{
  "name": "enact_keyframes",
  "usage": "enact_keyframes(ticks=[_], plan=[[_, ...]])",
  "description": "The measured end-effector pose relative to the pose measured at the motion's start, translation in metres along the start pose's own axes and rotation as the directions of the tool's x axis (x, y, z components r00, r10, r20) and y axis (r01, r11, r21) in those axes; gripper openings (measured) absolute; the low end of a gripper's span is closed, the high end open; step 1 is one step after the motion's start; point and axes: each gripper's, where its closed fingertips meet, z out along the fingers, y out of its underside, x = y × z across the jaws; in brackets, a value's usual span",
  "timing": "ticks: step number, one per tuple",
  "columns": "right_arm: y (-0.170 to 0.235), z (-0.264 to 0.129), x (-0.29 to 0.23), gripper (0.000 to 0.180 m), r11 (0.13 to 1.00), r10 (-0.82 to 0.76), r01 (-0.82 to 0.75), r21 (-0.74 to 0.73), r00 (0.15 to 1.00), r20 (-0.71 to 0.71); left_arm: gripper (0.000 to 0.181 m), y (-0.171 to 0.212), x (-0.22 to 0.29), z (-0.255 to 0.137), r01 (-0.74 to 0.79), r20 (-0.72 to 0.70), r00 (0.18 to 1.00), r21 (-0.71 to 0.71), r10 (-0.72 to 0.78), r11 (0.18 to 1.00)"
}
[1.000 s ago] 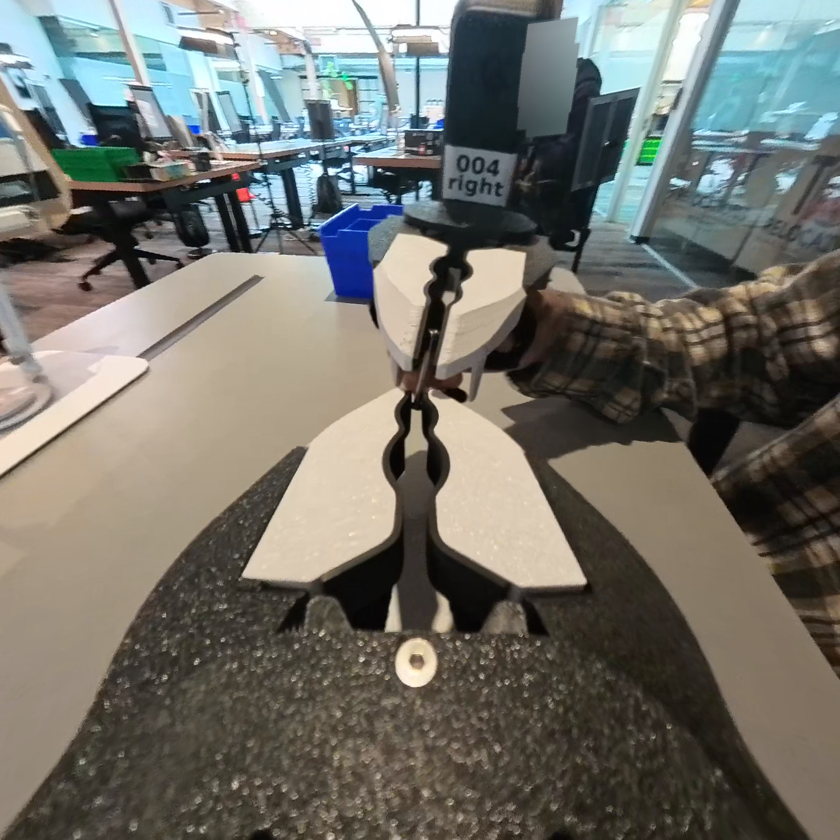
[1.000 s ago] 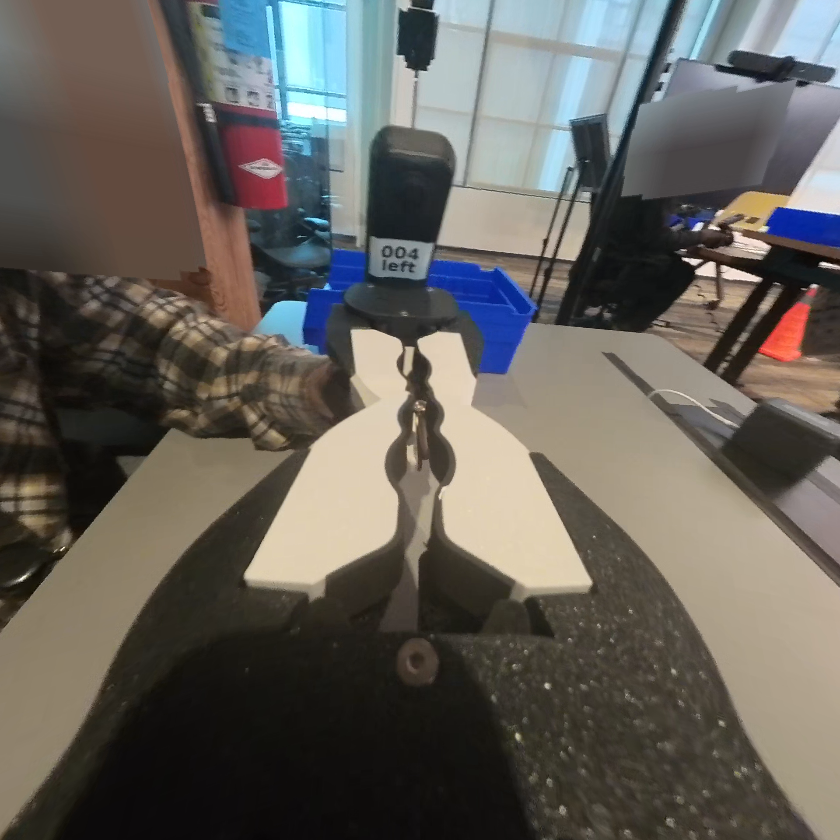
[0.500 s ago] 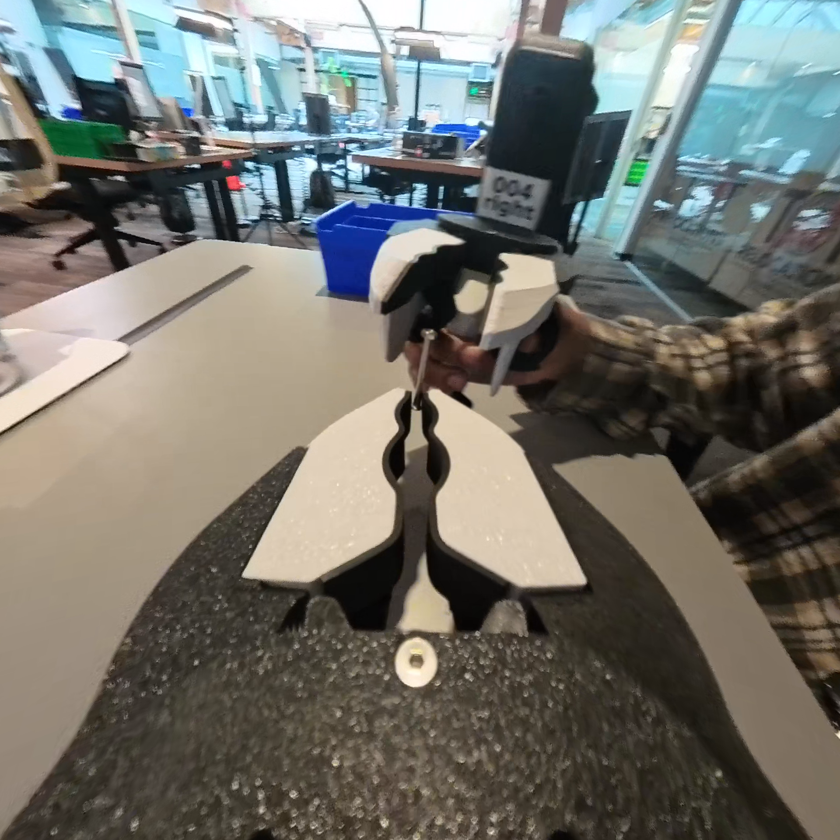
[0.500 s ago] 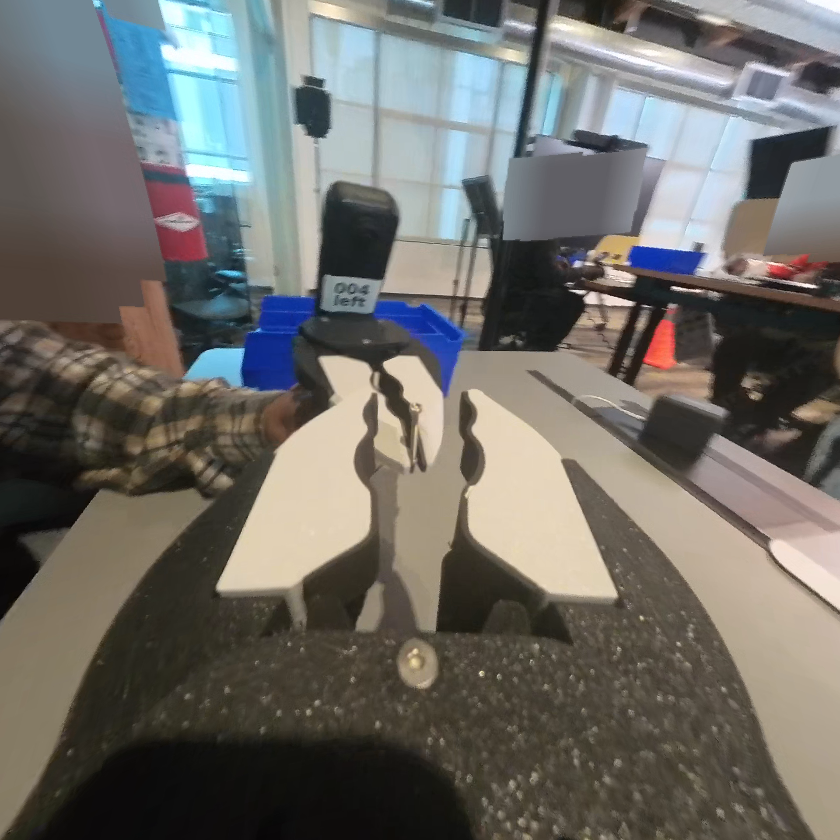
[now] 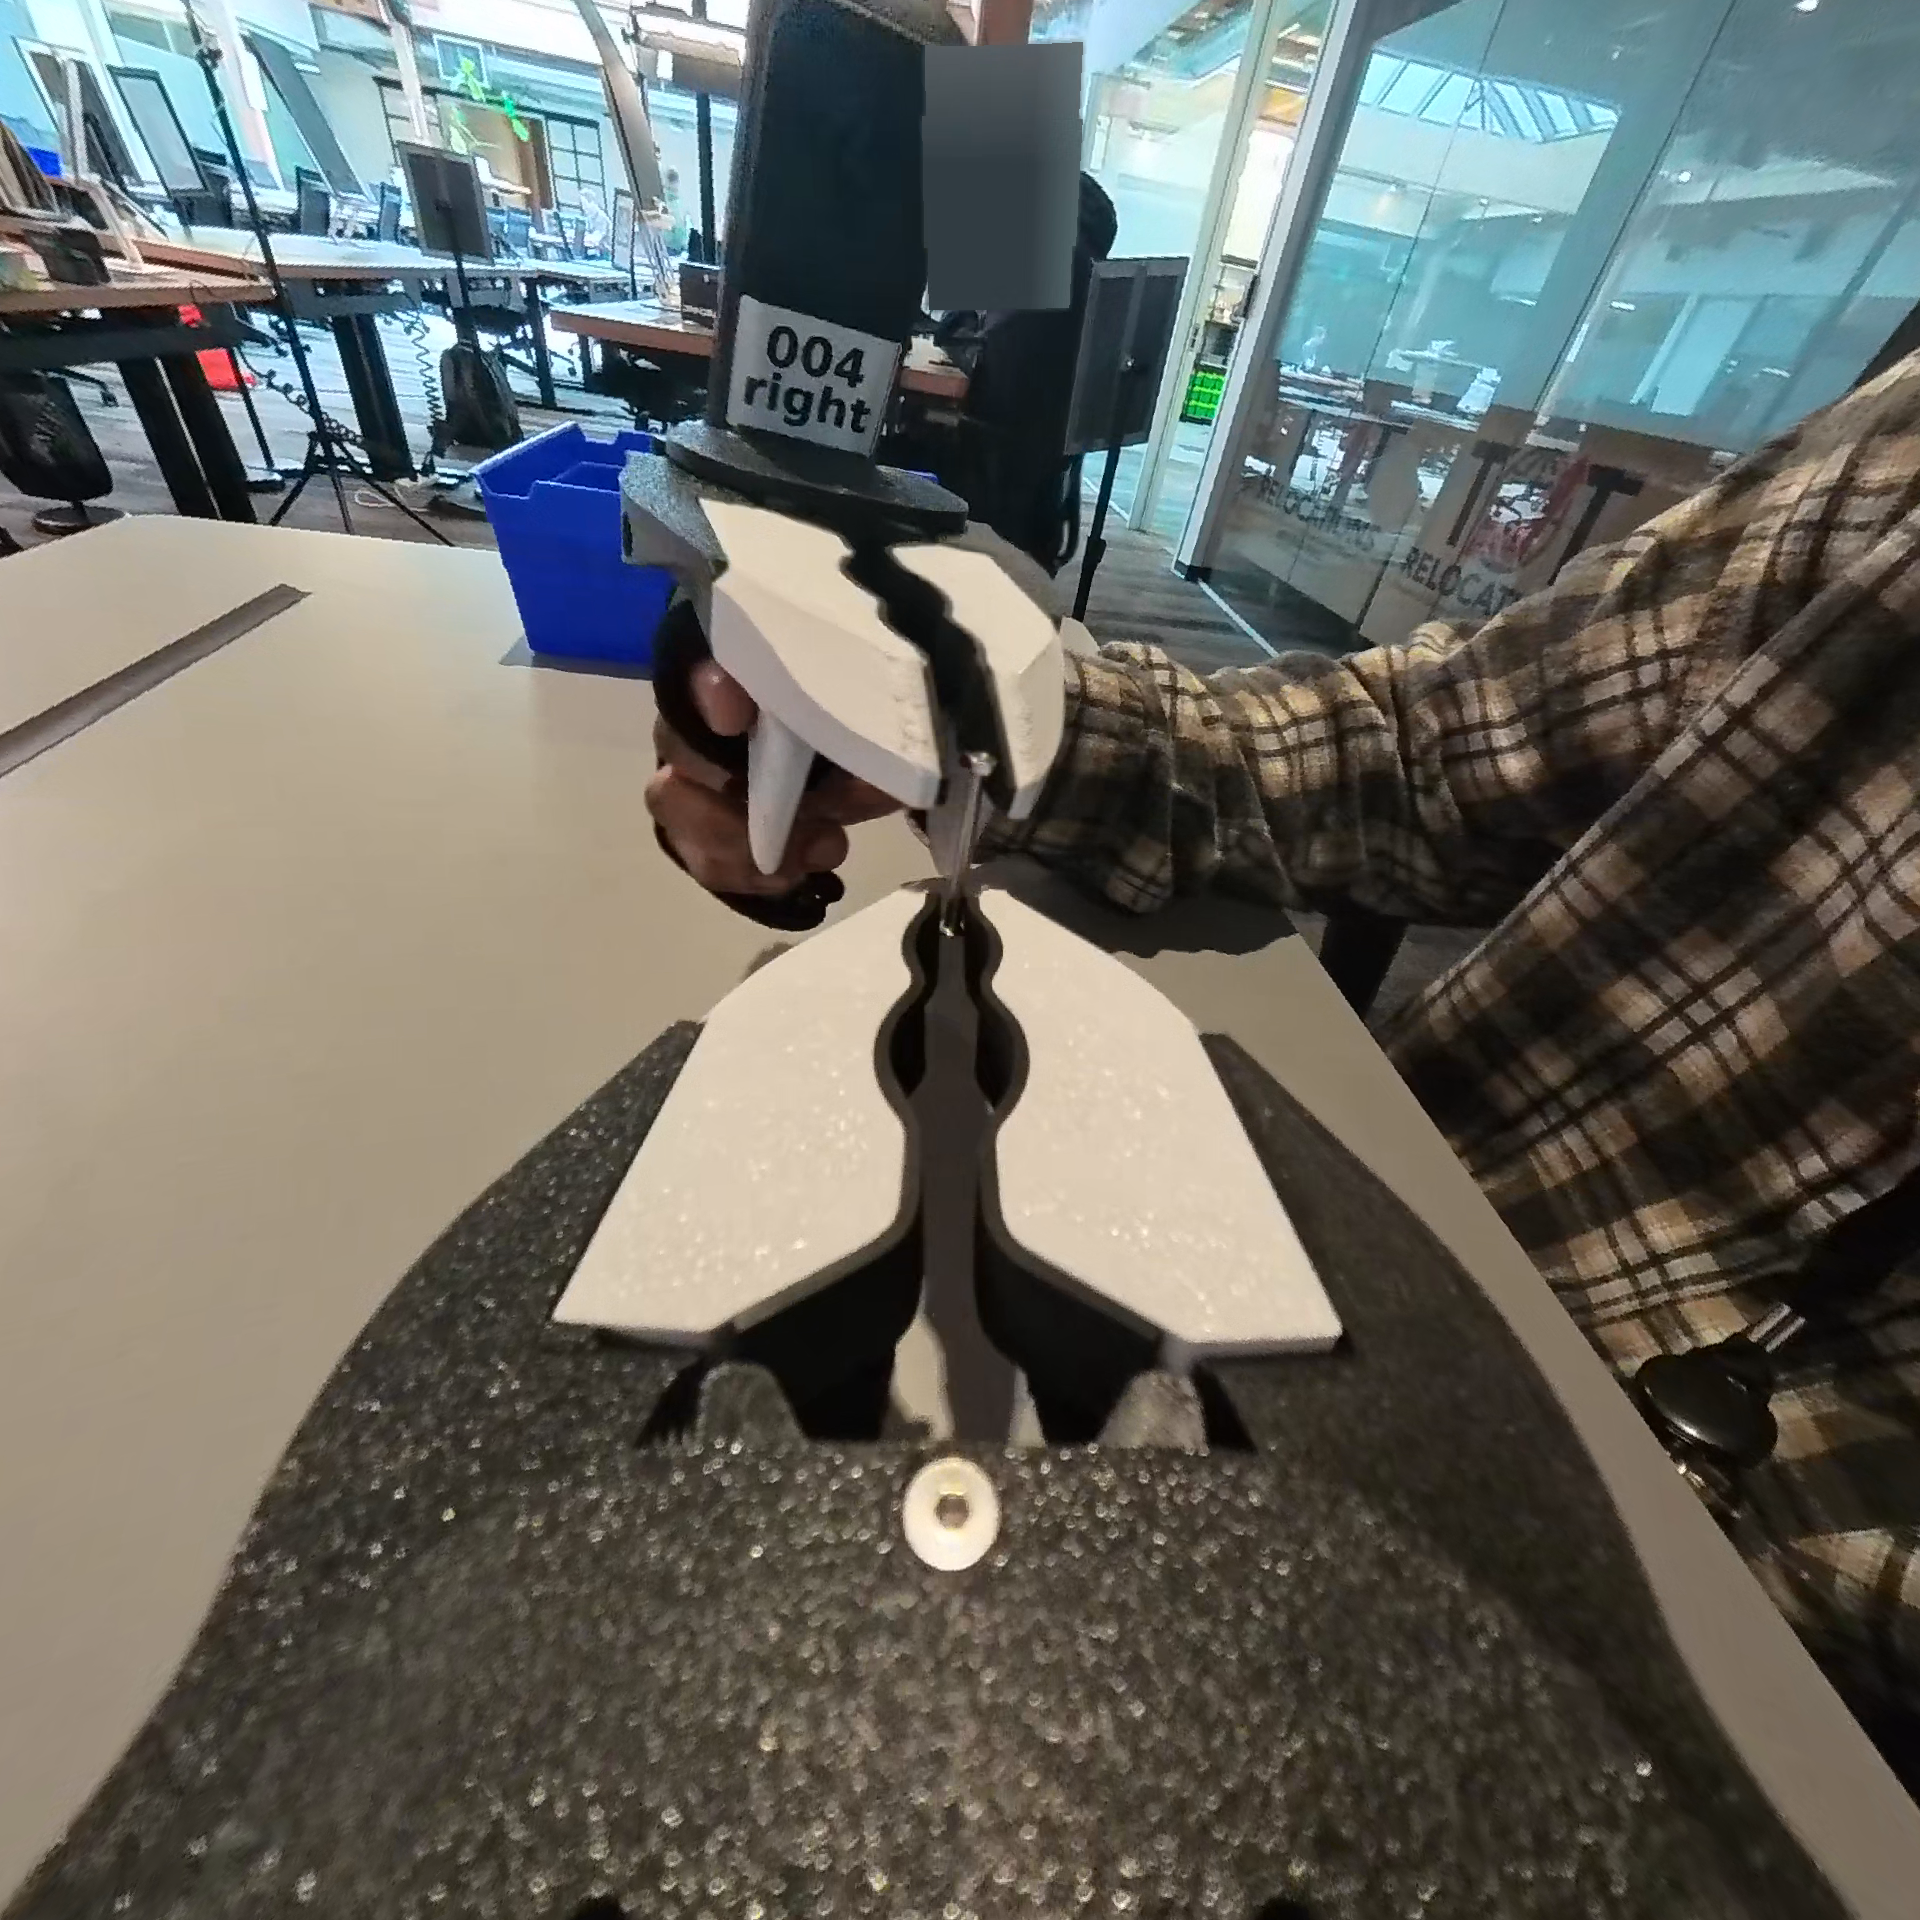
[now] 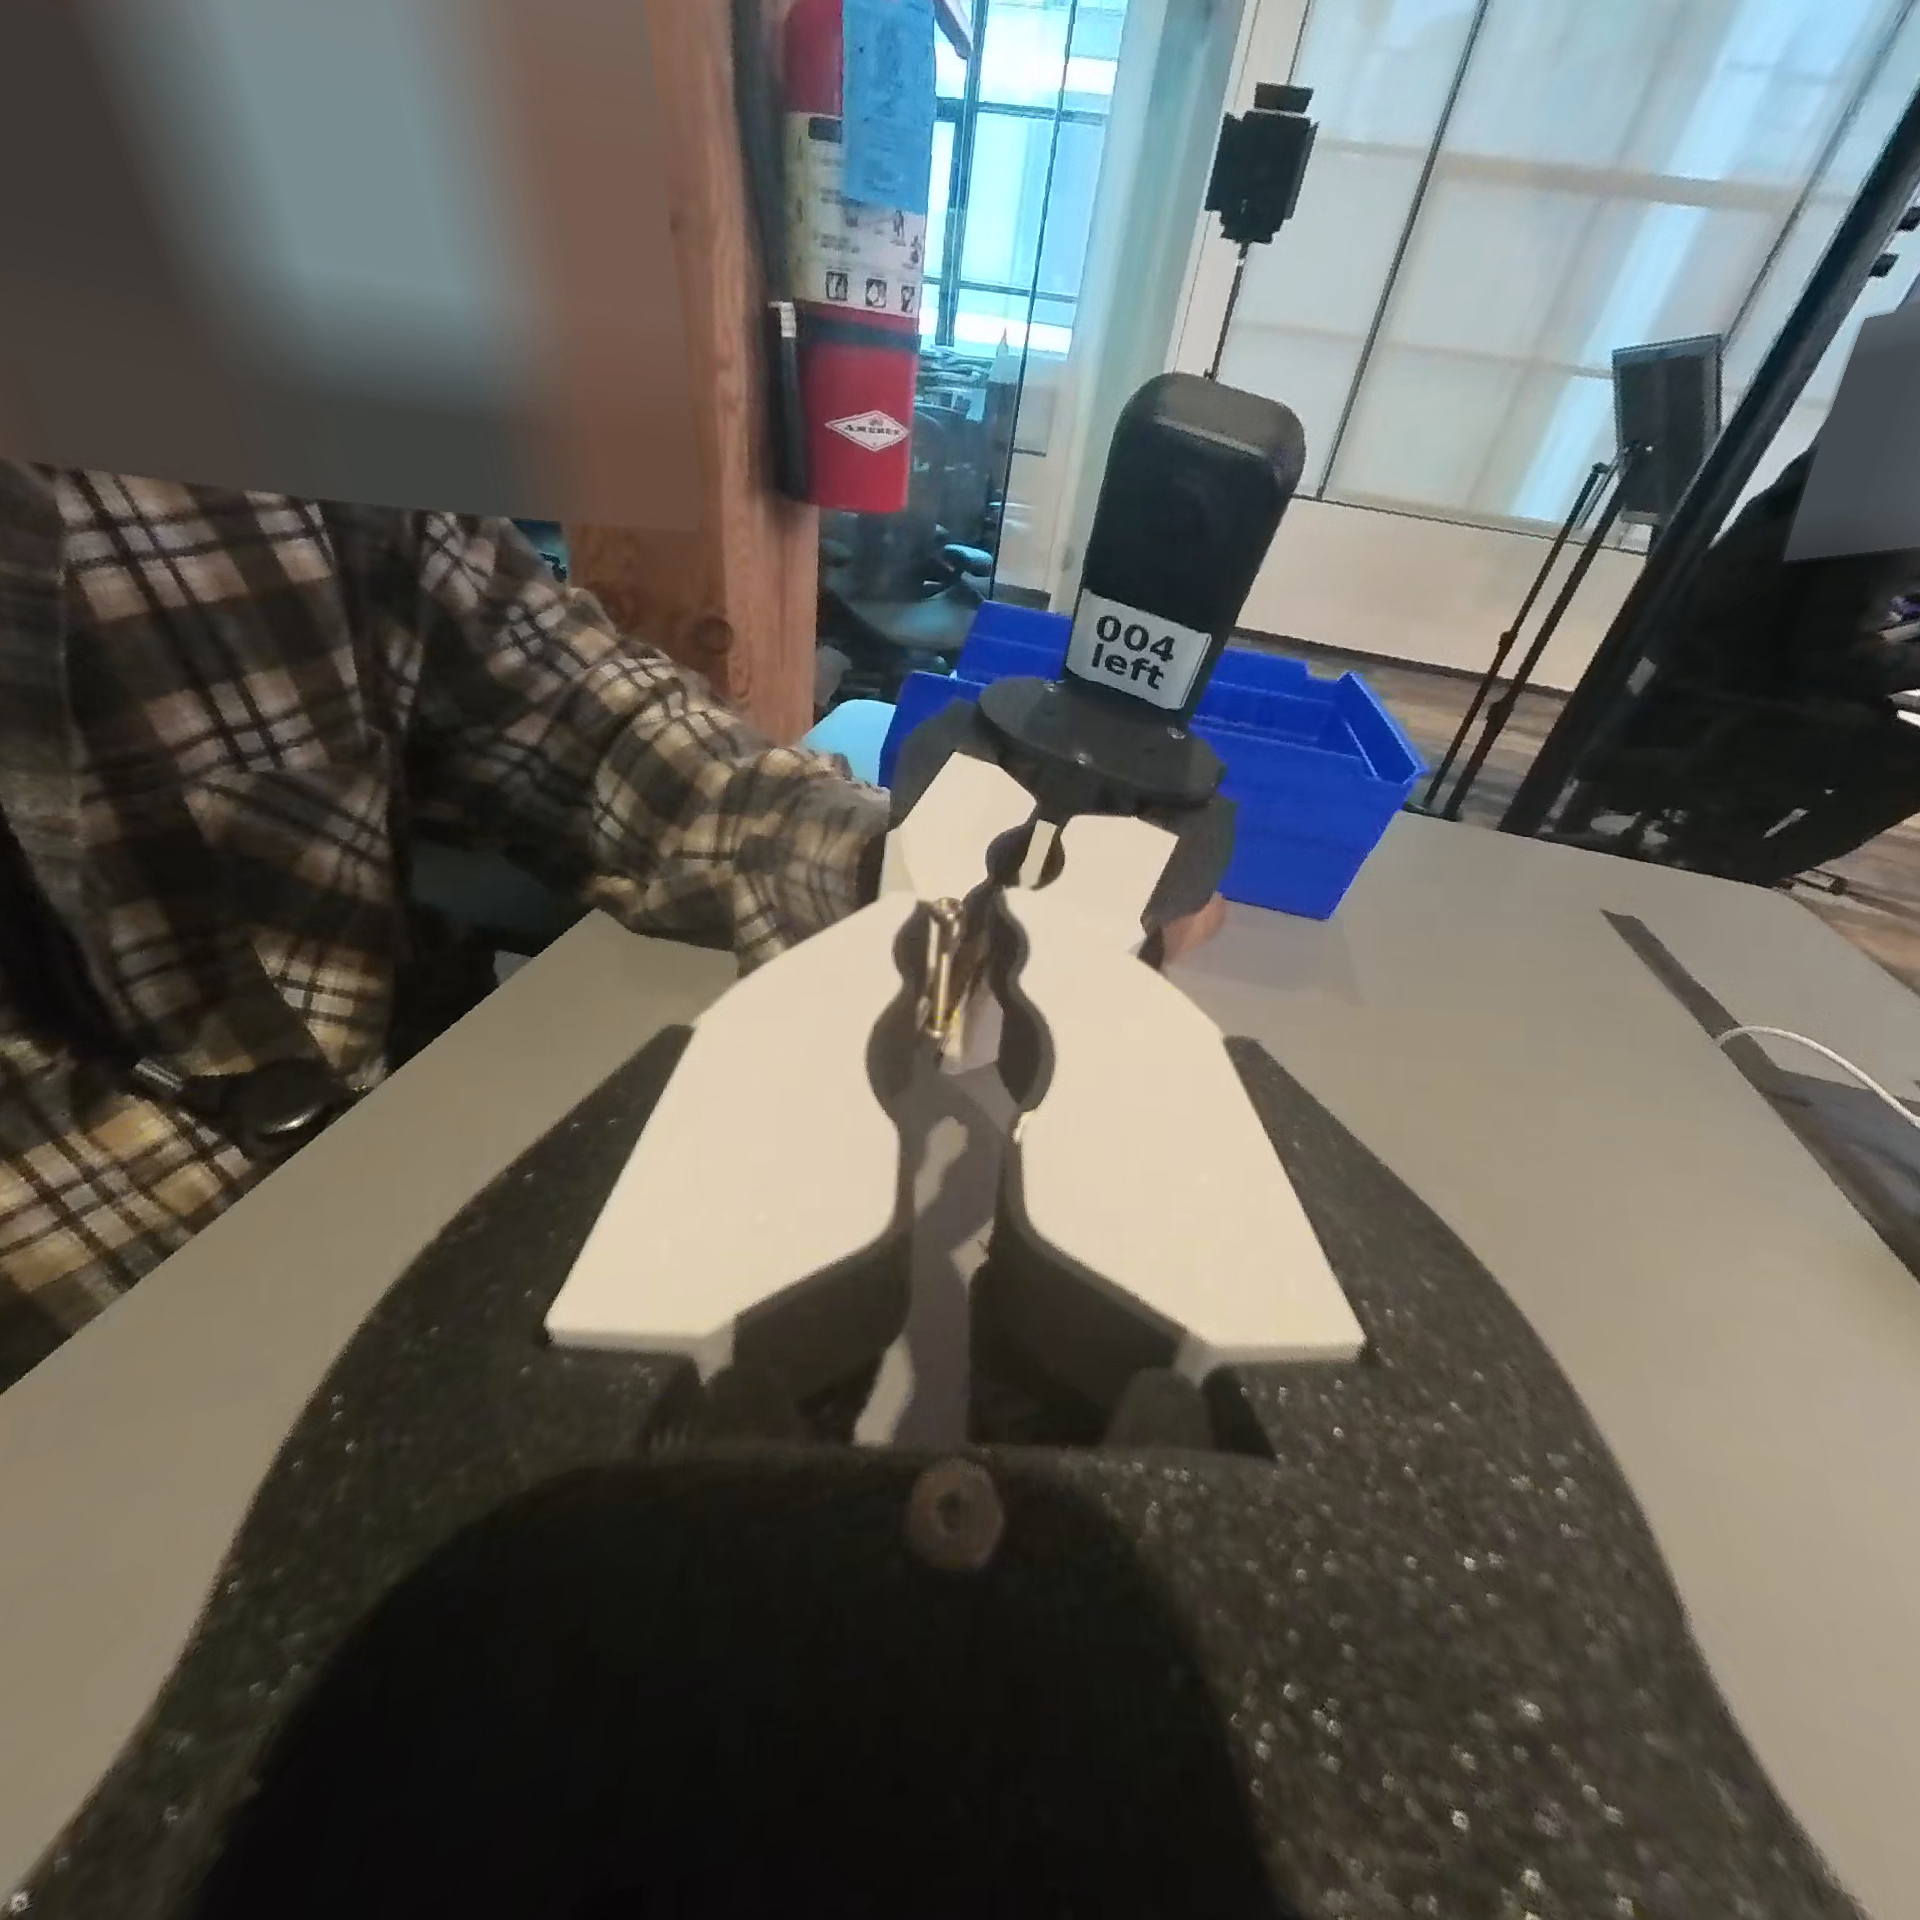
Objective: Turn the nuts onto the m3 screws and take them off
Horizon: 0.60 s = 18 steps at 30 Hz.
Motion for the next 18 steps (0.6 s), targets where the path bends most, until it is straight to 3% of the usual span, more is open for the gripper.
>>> enact_keyframes(ticks=[7,11,18], plan=[[0.0,0.001,0.004,0.005,1.0,-0.009,0.008,-0.019,0.998,-0.056,0.003,-0.002,-0.007,-0.002,-0.01,0.064,0.998,0.0,0.01,1.0],[0.002,-0.002,0.016,0.005,1.0,0.029,-0.028,0.005,0.972,-0.233,0.004,-0.003,-0.019,-0.006,-0.045,0.189,0.981,-0.021,0.049,0.999],[0.006,-0.005,0.03,0.005,0.989,0.138,-0.095,0.109,0.848,-0.512,0.004,-0.003,-0.032,-0.009,-0.071,0.32,0.944,-0.046,0.082,0.996]])
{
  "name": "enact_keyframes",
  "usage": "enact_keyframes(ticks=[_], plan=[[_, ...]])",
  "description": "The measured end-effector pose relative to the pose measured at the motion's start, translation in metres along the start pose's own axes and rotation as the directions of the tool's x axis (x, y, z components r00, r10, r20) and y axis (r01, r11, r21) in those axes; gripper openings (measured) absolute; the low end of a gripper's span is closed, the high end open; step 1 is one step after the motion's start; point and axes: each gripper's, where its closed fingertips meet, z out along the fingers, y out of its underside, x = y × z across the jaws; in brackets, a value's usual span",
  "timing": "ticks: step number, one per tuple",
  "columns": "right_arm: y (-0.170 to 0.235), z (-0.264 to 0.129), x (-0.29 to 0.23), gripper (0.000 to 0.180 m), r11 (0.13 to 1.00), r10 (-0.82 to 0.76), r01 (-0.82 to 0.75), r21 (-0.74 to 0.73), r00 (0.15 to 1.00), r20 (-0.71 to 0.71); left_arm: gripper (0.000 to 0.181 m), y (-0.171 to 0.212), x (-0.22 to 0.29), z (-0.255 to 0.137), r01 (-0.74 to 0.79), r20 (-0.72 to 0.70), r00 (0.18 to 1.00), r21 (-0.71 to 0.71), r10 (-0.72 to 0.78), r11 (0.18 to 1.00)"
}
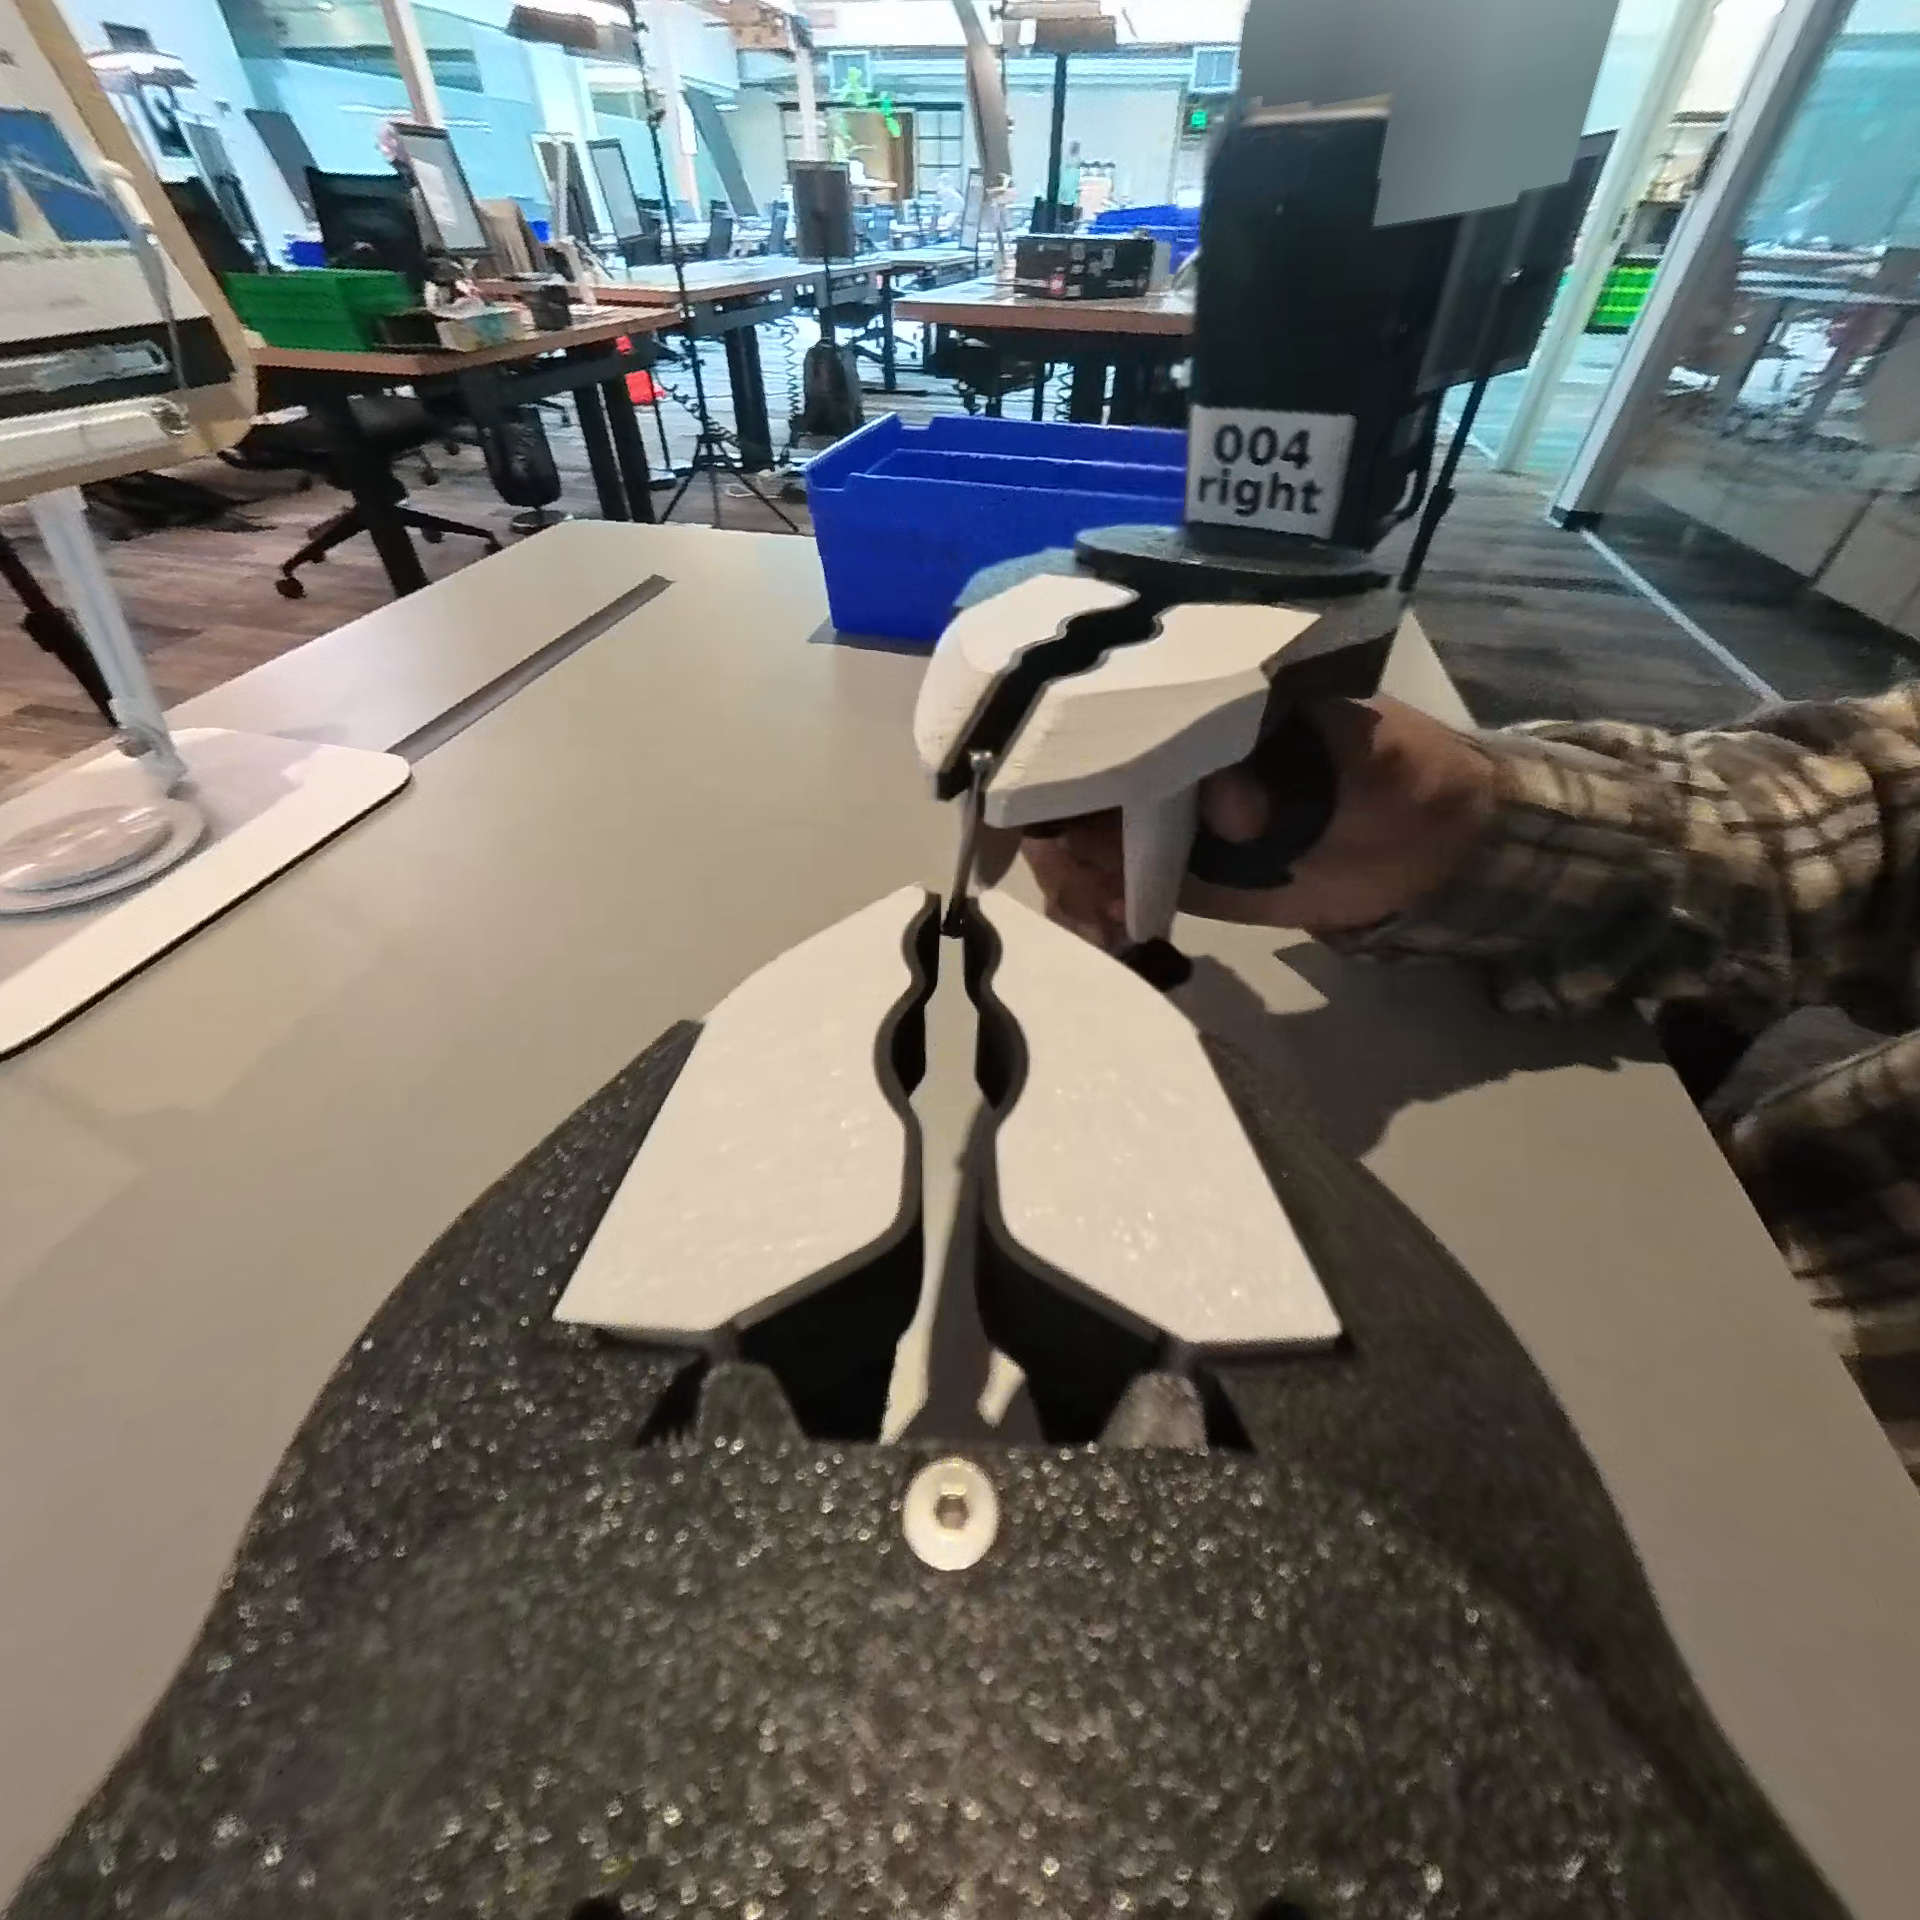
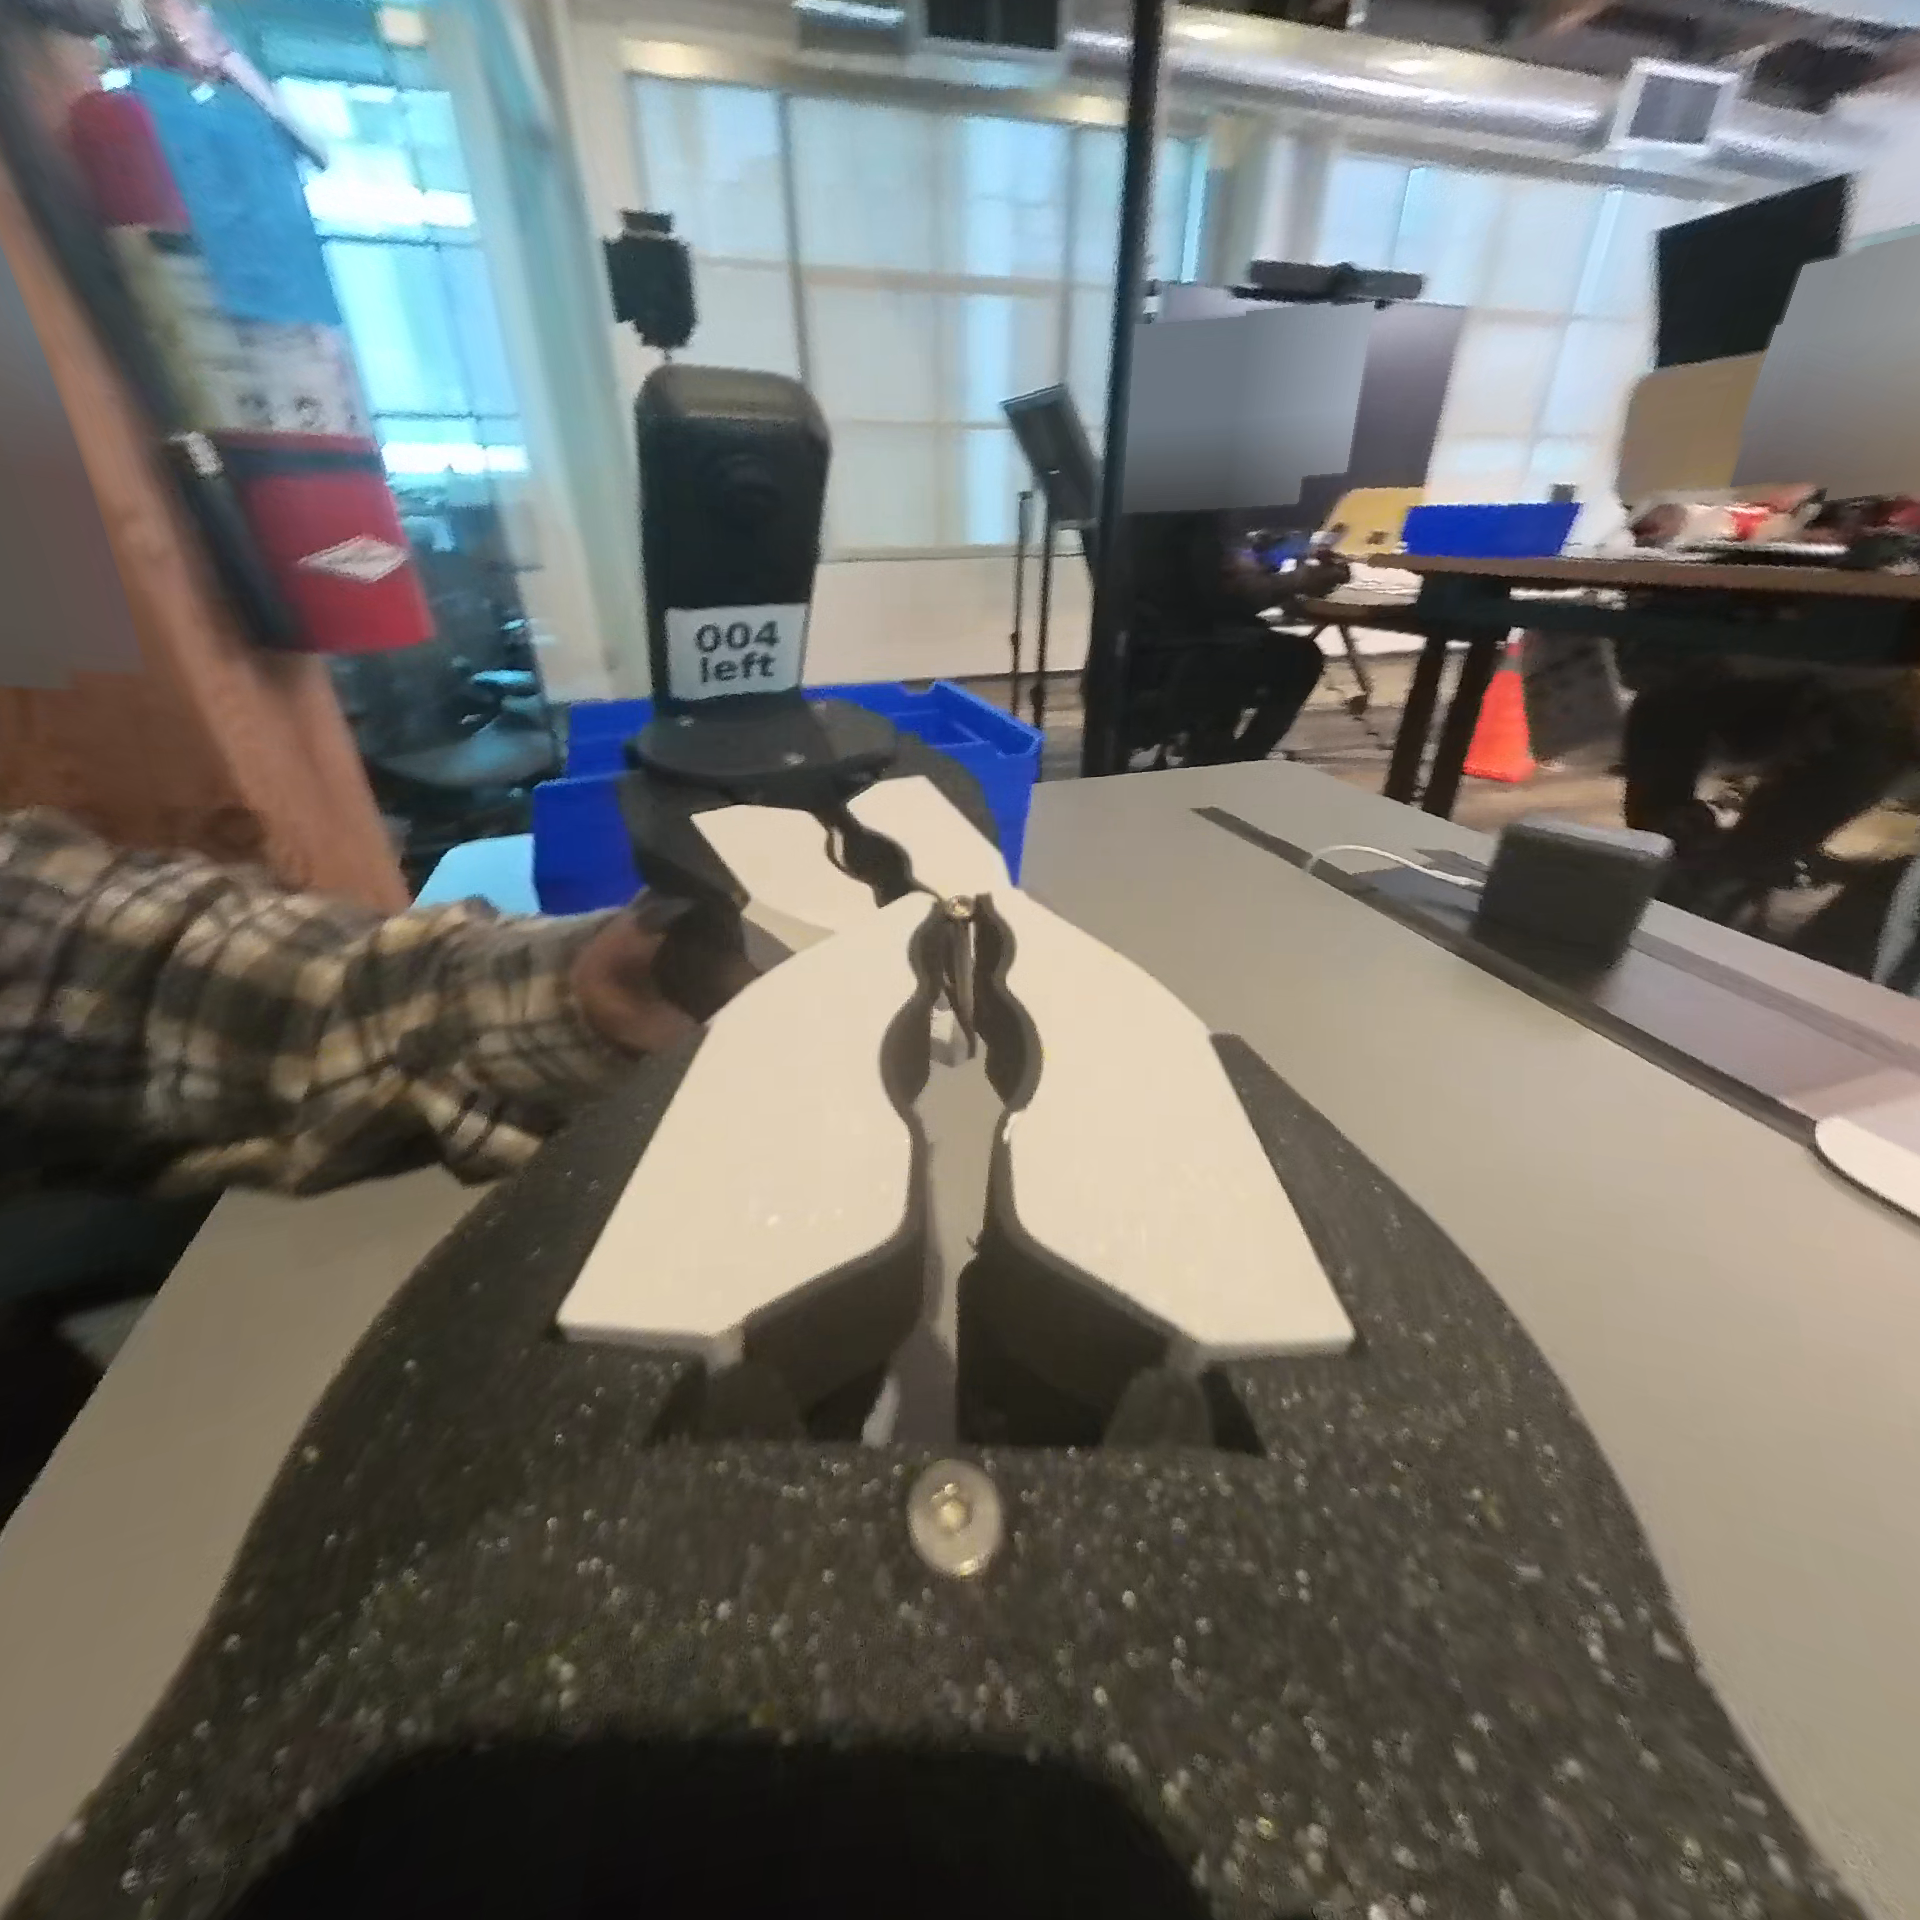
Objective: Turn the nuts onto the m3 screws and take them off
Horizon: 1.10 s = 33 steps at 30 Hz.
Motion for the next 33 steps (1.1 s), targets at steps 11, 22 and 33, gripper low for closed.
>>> enact_keyframes(ticks=[11,22,33], plan=[[-0.012,-0.011,0.007,0.027,0.998,-0.064,0.064,0.014,0.998,-0.027,0.004,-0.002,0.001,-0.003,0.064,-0.062,0.996,0.02,-0.062,0.998],[-0.021,-0.012,-0.006,0.037,0.992,-0.095,0.118,-0.033,0.908,0.409,0.004,-0.004,0.016,0.0,0.075,-0.167,0.984,0.024,-0.07,0.997],[-0.019,-0.004,-0.016,0.037,0.994,-0.071,0.107,-0.035,0.837,0.543,0.004,-0.006,0.018,-0.002,0.068,-0.187,0.98,0.035,-0.061,0.997]])
